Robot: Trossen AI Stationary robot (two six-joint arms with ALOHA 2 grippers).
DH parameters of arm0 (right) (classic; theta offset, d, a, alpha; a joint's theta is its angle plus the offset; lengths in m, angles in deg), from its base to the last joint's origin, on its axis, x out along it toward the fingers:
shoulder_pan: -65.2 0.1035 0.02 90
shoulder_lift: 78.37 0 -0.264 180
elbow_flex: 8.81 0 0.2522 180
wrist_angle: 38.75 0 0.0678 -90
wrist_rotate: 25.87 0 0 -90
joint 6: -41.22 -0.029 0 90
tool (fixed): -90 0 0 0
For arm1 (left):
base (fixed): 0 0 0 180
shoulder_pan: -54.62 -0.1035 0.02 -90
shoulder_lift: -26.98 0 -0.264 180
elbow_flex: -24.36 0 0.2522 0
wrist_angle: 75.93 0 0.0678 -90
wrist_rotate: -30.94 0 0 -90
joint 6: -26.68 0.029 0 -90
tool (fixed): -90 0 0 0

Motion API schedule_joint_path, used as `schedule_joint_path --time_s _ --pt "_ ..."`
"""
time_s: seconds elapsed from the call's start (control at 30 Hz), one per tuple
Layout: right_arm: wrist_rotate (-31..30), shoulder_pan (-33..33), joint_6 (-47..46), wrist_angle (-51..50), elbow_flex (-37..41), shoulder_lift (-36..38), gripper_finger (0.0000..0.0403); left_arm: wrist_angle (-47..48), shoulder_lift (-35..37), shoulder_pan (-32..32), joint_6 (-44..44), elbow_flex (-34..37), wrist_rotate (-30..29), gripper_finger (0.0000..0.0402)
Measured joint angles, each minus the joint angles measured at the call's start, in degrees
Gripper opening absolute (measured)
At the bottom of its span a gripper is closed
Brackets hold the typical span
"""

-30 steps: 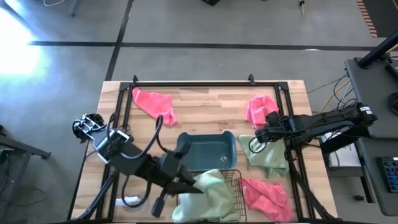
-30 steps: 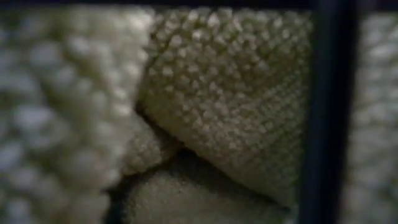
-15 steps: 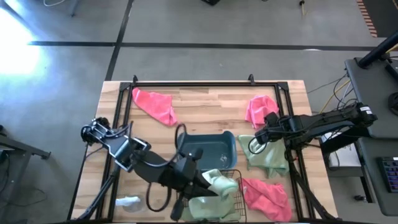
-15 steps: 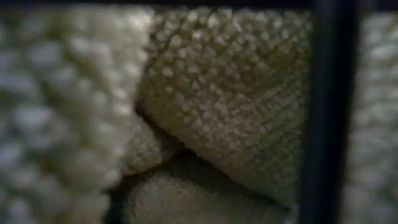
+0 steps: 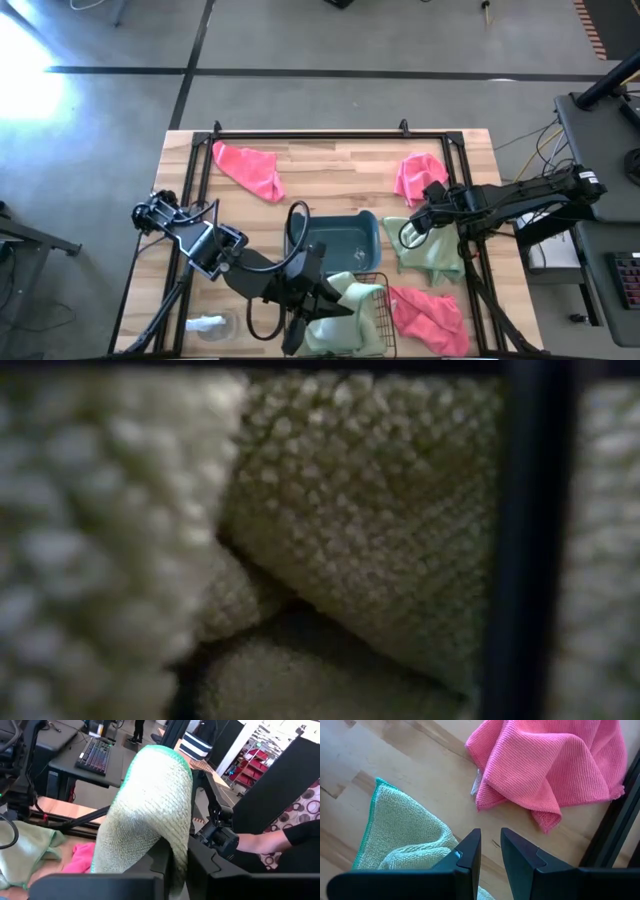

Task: Sort microfiber towel by color & place in baskets
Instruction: Put the left green microfiber towel into the mesh storage bin

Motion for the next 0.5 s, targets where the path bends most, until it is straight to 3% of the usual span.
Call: schedule_joint_path --time_s 0.5 --pt "1.06 0.01 1.29 0.0 0.0 0.0 0.0068 7.45 0.0 0.19 -3.48 0.0 -2.03 0.0074"
